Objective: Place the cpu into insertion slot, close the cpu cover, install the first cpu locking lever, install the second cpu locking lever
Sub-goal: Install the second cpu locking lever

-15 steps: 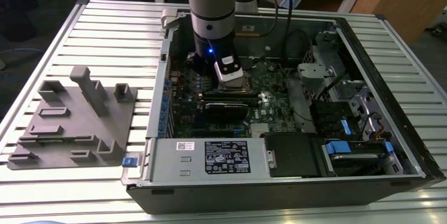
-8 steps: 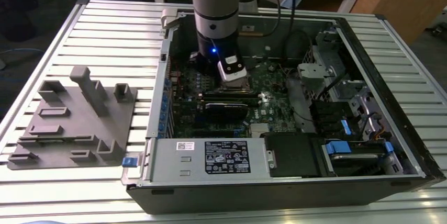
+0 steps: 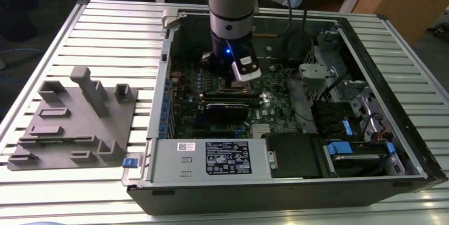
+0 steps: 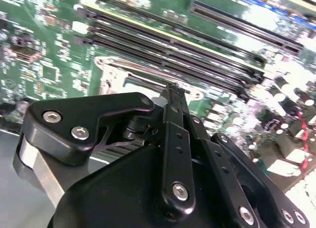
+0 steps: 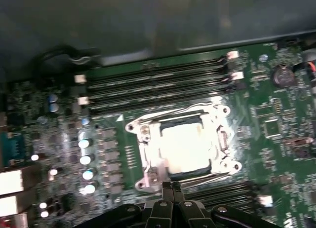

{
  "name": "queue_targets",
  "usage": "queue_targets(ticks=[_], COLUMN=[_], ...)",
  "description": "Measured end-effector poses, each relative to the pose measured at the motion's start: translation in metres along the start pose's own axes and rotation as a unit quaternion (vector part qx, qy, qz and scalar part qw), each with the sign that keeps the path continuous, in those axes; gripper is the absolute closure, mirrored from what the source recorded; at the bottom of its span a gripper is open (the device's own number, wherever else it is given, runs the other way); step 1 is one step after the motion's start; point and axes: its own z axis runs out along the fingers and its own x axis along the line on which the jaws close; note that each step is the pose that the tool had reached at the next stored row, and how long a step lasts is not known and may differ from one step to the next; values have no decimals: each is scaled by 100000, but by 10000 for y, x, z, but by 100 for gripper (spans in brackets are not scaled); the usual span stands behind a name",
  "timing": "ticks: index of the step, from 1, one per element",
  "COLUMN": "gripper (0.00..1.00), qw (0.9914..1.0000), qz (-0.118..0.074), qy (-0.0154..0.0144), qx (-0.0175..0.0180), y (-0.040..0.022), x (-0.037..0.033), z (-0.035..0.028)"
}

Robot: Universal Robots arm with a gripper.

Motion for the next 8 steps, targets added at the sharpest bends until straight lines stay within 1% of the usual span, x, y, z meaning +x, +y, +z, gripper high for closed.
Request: queue_targets(ticks=[4, 5, 6, 7, 8], gripper=[89, 89, 89, 89, 89], qw=[100000, 100000, 99999, 99997, 99991], qz=[-2, -8, -23, -57, -97], qy=[28, 19, -8, -51, -111], qx=[36, 179, 443, 817, 1335], y=[24, 39, 57, 76, 93], x=[-63, -69, -74, -79, -83], z=[8, 11, 13, 16, 18])
